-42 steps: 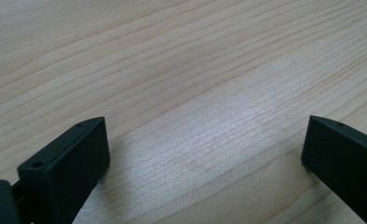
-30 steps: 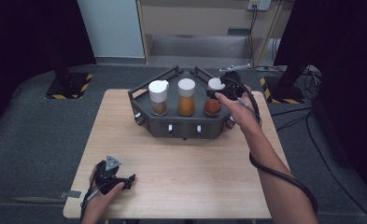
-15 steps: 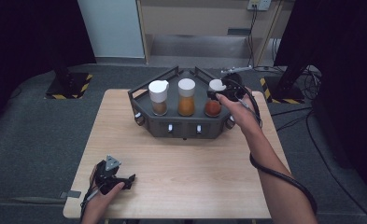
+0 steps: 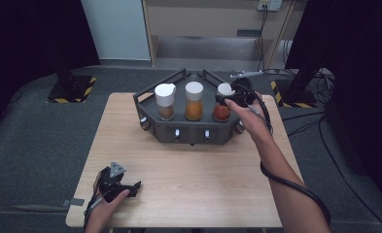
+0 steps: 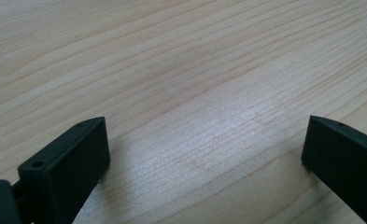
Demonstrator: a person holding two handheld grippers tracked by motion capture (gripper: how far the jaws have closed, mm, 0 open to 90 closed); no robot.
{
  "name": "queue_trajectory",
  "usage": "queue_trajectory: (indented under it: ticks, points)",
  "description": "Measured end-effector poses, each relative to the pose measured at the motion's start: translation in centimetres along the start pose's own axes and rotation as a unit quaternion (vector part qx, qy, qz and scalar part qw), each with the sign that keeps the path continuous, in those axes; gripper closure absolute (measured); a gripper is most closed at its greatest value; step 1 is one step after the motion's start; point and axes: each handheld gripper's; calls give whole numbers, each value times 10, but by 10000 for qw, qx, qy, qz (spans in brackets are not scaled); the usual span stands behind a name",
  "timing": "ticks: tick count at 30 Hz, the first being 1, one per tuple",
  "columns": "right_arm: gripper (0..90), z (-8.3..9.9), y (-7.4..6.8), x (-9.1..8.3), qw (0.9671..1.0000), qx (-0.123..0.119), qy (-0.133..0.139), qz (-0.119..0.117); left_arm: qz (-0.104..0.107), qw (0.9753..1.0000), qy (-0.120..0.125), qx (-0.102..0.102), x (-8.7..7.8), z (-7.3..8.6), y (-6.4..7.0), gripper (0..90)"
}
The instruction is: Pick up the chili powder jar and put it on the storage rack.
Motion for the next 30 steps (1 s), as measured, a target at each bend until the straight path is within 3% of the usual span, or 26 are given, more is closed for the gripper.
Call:
queue_trajectory:
  ticks: [7, 16, 24, 30]
  points:
    - [322, 0, 1, 1, 10000, 6, 7, -29, -2, 10000, 2, 1, 0, 0, 0, 0]
    - [110, 7, 1, -5, 9999, 3, 136, 31, -6, 10000, 2, -4, 0, 0, 0, 0]
    - [61, 17, 4, -26, 9994, -43, 332, 60, -14, 10000, -4, 5, 0, 0, 1, 0]
    - [50, 31, 7, -45, 9988, 72, 470, 89, -14, 10000, -4, 5, 0, 0, 1, 0]
Point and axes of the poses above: each handheld gripper's, and its own axes: x roughly forward along the jaws, z roughly out of its underside, y roughly to its right, and after that the axes turned 14 degrees about y, right-handed
